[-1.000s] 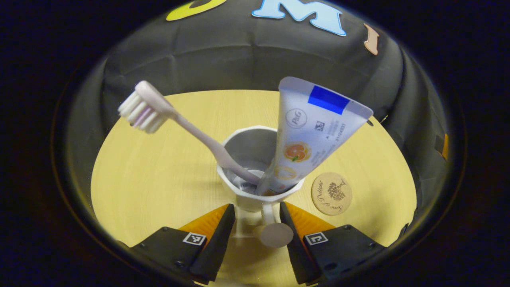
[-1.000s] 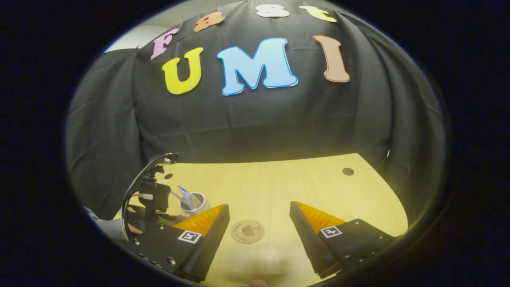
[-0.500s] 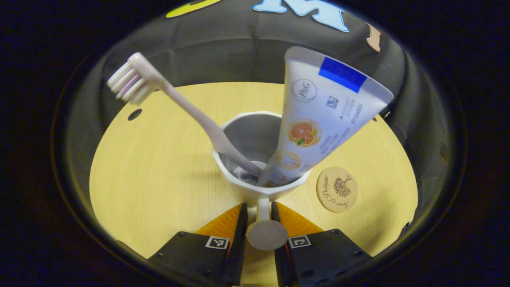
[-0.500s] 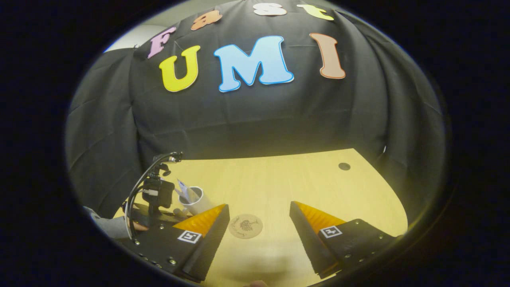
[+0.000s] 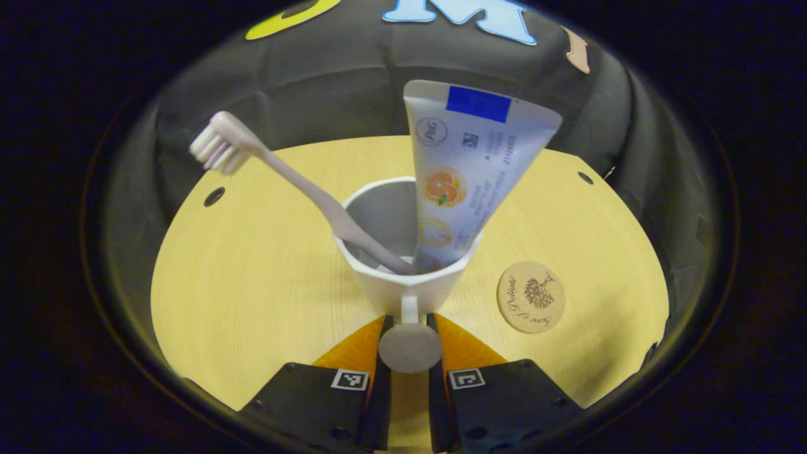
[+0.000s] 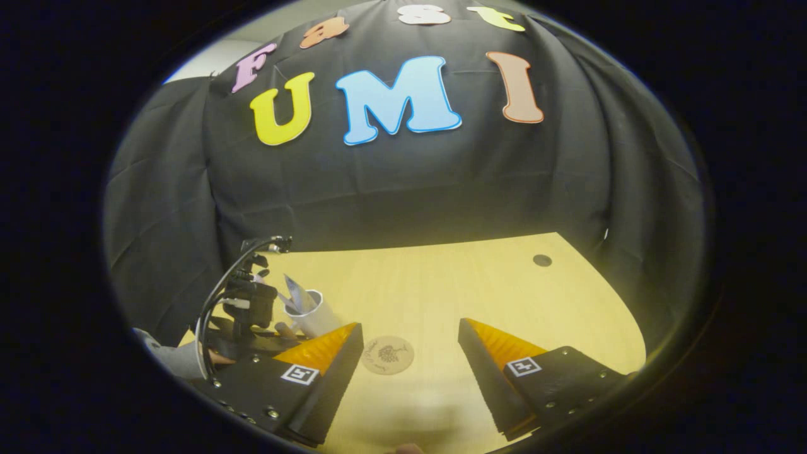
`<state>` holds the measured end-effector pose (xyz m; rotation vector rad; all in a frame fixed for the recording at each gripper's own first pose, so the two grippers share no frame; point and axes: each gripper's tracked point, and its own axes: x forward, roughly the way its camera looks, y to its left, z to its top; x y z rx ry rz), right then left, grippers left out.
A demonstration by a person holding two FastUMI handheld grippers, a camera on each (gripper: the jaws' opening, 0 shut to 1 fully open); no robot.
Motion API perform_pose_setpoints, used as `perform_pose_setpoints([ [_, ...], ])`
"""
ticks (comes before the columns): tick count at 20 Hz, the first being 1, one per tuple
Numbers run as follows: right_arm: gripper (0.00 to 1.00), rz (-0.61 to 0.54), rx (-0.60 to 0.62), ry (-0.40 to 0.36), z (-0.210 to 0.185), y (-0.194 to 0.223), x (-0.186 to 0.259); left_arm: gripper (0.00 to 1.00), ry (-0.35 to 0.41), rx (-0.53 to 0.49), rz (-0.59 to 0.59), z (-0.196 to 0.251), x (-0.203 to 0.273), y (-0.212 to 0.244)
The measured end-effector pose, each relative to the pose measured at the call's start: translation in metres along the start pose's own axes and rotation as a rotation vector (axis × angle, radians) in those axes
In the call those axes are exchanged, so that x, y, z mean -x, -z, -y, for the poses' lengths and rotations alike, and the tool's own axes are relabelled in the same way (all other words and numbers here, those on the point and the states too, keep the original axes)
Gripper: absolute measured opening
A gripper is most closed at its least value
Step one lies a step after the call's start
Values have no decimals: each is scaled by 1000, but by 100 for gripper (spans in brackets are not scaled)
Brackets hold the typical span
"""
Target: Put the toothbrush and toothpaste on the desktop into the cup, then pick up the cup and place it on the coaster on the desktop.
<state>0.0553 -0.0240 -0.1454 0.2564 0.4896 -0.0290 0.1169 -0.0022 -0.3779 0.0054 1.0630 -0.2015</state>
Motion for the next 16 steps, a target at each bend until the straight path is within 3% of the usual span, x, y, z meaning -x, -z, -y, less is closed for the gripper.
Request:
perform_pose_setpoints([
  [8, 92, 5, -7, 7, 9, -2, 5, 18, 9, 2, 61, 21, -6, -3],
  [16, 92, -13, -13, 3, 16, 5, 7, 18, 33, -16, 157, 43, -6, -11],
])
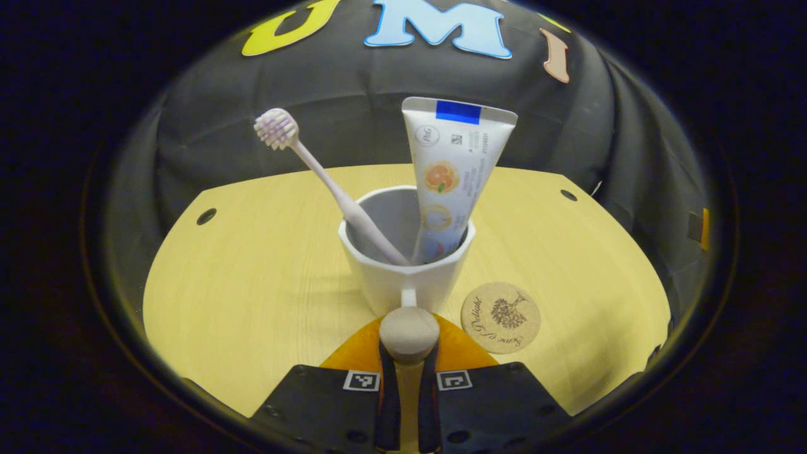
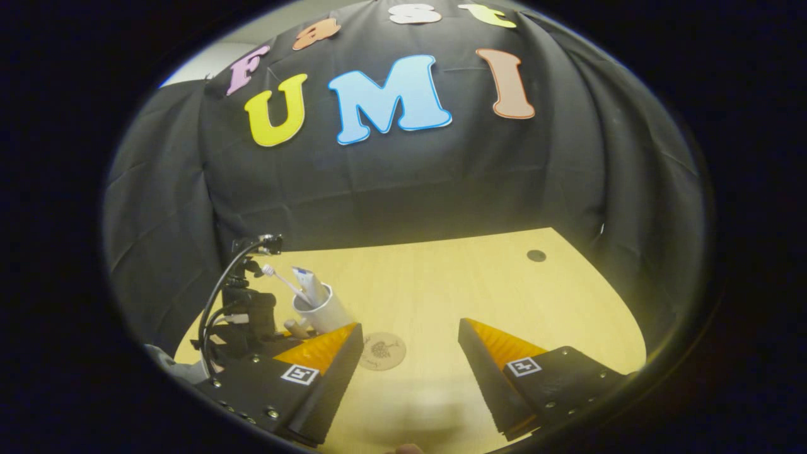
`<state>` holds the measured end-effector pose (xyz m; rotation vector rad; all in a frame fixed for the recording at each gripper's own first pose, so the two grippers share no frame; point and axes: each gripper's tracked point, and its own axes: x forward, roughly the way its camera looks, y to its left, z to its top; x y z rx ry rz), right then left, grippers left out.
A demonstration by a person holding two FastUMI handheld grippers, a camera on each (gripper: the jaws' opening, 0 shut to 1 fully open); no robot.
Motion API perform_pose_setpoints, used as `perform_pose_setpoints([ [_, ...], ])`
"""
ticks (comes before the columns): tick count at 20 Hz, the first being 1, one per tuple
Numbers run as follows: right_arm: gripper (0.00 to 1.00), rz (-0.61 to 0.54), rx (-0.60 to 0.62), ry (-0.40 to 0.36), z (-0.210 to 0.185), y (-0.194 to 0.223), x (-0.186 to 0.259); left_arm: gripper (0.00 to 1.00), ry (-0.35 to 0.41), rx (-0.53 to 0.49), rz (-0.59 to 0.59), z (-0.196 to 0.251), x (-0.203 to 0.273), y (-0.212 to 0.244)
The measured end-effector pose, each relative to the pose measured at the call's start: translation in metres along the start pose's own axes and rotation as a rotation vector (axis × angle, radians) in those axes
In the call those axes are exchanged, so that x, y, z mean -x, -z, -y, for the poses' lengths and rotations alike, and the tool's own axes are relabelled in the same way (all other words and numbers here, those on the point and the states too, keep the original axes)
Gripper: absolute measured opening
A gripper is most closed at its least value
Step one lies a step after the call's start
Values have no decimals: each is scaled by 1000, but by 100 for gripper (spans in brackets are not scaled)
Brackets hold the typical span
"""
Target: Put the toothbrush and toothpaste on the desktop into the cup, then pick up the cup and place it on the coaster on the desktop.
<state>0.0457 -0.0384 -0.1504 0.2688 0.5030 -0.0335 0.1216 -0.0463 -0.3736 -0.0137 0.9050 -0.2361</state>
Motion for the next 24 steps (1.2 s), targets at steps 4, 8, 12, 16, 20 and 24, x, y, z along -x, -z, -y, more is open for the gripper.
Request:
perform_pose_setpoints([
  [4, 92, 7, -13, 0, 5, -3, 1, 18, 35, -31, 5, 21, 7, -4],
  [8, 92, 15, -19, 3, 13, -5, 4, 18, 80, -40, -12, 52, 10, -1],
  [12, 92, 13, -31, 7, 23, -2, 10, 18, 106, -53, -36, 79, 4, 8],
  [16, 92, 12, -37, 19, 38, 0, 18, 18, 101, -58, -61, 87, 0, 19],
  [20, 92, 9, -51, 21, 49, 2, 22, 18, 79, -59, -64, 89, -1, 21],
  [24, 92, 4, -42, 2, 50, 5, 26, 18, 60, -57, -66, 89, -1, 23],
])
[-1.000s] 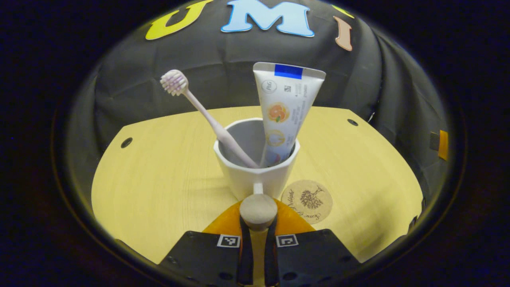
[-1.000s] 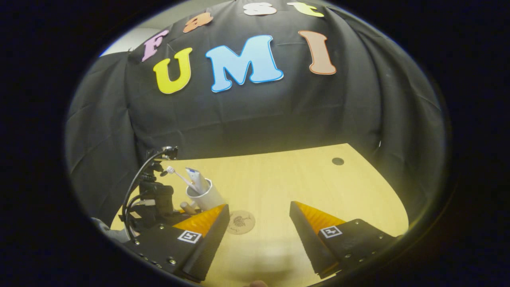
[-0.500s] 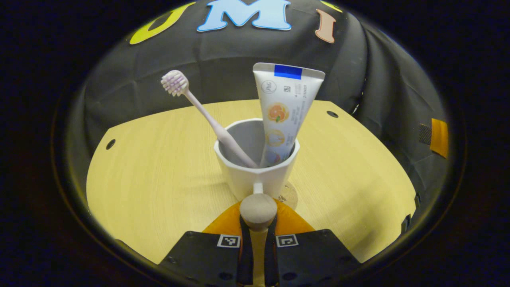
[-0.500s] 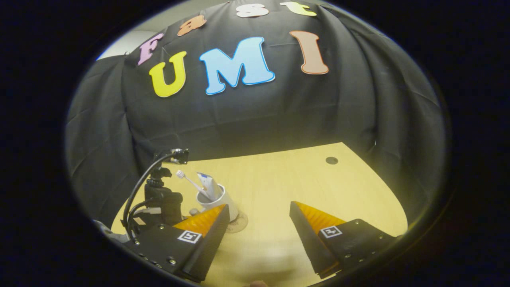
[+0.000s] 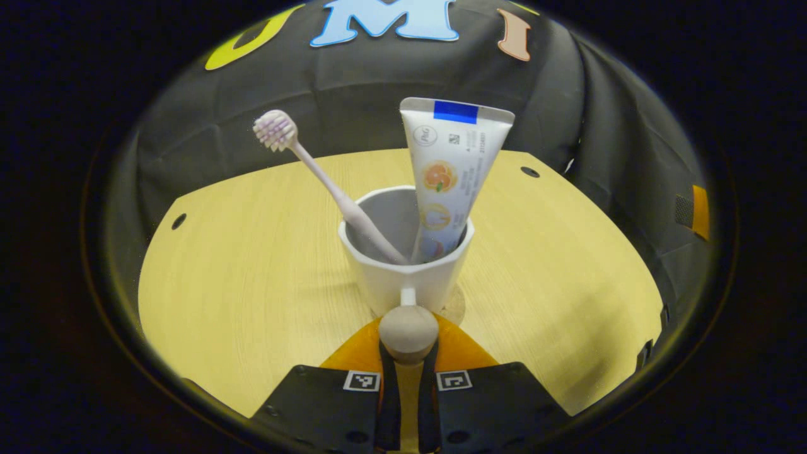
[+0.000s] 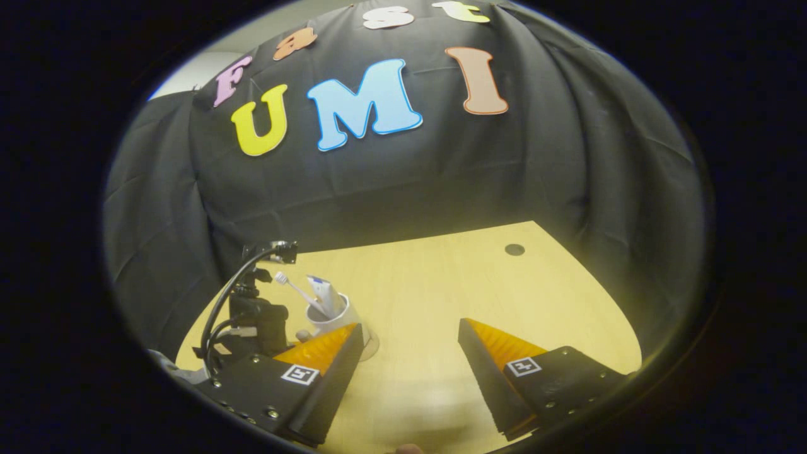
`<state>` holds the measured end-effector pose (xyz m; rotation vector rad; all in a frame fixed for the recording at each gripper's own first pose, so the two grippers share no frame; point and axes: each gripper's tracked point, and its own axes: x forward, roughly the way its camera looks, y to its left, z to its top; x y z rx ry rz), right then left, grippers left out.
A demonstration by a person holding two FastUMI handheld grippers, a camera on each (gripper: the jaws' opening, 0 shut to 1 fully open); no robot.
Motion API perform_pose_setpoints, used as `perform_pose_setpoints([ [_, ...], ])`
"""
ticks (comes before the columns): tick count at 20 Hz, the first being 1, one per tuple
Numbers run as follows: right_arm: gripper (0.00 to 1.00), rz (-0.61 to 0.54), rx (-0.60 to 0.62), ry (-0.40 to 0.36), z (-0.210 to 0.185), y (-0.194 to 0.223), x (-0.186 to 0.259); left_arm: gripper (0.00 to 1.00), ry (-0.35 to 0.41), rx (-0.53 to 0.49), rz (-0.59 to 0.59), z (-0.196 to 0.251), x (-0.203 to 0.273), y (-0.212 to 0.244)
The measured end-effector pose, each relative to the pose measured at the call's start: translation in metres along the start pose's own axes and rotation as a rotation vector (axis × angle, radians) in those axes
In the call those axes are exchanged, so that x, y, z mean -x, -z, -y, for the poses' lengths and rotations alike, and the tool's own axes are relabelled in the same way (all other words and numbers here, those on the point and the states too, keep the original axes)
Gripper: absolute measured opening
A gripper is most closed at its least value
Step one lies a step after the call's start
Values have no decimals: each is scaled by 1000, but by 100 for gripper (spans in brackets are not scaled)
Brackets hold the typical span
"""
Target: Put the toothbrush and toothpaste on the desktop into the cup, then pick up the cup and place it on the coaster on the desktop.
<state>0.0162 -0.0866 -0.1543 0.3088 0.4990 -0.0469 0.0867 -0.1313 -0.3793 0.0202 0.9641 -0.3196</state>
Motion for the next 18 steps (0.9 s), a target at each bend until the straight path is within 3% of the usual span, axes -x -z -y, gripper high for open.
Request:
perform_pose_setpoints([
  [3, 92, 1, 16, -20, -1, 0, 4, 15, -9, 5, -3, 0, 0, 1],
  [6, 92, -1, 35, -32, 0, 1, 8, 34, -3, 24, 13, 2, 1, -4],
  [9, 92, -1, 53, -45, -1, 2, 10, 39, 17, 41, 84, 9, 18, -16],
  [11, 92, 4, 70, -56, -4, 0, 10, 51, 13, 47, 131, 11, 38, -25],
  [12, 92, 11, 80, -62, -7, -2, 10, 69, 9, 52, 158, 12, 48, -31],
  [13, 92, 19, 92, -70, -9, -3, 11, 78, -4, 53, 183, 10, 58, -35],
  [15, 92, 37, 119, -86, -15, -6, 13, 81, -35, 62, 227, 2, 79, -40],
  [16, 92, 46, 131, -98, -19, -8, 14, 77, -44, 73, 250, -1, 89, -43],
  [18, 92, 68, 152, -116, -28, -13, 17, 87, -72, 89, 299, -11, 108, -48],
])
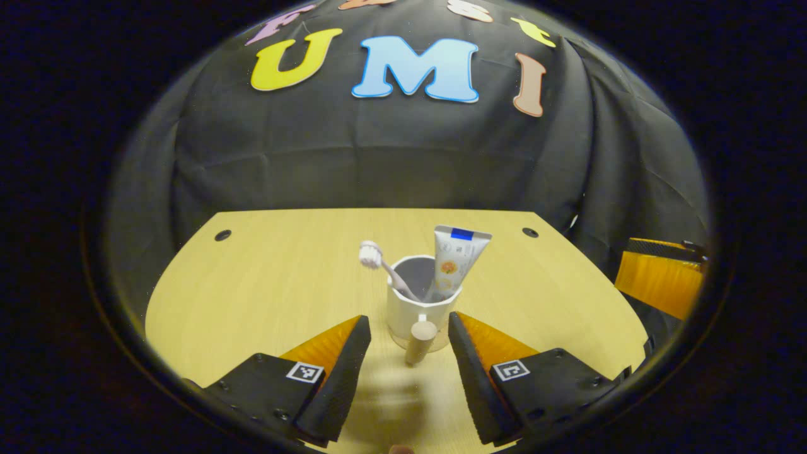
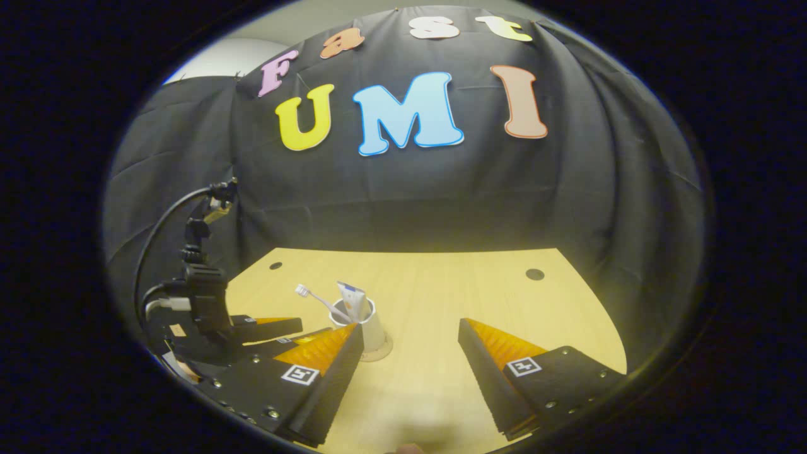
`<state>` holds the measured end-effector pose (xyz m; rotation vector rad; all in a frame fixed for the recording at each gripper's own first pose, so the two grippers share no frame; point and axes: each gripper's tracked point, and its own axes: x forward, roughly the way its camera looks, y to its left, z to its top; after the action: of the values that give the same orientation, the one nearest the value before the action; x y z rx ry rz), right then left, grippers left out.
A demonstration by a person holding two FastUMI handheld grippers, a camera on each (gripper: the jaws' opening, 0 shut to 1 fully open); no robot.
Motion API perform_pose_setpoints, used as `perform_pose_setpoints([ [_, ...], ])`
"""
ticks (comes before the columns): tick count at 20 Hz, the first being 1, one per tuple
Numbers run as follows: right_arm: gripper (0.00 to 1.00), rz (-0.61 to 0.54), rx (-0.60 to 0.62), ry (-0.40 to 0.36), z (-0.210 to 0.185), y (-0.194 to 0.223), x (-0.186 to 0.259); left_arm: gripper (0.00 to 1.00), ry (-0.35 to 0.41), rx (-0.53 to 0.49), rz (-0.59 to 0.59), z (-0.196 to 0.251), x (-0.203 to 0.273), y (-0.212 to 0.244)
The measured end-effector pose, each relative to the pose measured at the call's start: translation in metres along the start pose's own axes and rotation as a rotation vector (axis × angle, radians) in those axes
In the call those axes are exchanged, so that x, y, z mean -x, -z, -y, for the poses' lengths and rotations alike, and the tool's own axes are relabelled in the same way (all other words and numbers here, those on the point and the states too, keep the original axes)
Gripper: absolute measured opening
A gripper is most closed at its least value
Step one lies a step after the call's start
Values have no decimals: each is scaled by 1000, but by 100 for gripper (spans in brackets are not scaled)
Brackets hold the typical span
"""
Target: Put the toothbrush and toothpaste on the desktop into the cup, then pick up the cup and place it on the coaster on the desktop.
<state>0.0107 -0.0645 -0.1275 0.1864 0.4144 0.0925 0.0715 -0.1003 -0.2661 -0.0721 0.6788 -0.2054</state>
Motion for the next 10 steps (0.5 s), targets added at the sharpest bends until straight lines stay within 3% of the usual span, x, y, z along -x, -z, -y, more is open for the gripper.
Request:
perform_pose_setpoints([
  [1, 92, 11, 9, -5, 7, -2, -9, 82, -13, 5, 25, -5, 8, -5],
  [2, 92, 23, 17, -8, 3, -5, -9, 94, -20, 11, 50, -8, 15, -11],
  [5, 92, 62, 53, -7, -8, -15, -7, 92, -36, 8, 132, -15, 39, -32],
  [6, 92, 77, 70, -5, -11, -20, -7, 97, -39, 3, 166, -17, 48, -41],
  [7, 92, 92, 86, -3, -14, -25, -5, 92, -42, -2, 197, -19, 56, -48],
  [10, 92, 156, 107, 14, -19, -45, -2, 91, -49, -8, 284, -21, 76, -71],
])
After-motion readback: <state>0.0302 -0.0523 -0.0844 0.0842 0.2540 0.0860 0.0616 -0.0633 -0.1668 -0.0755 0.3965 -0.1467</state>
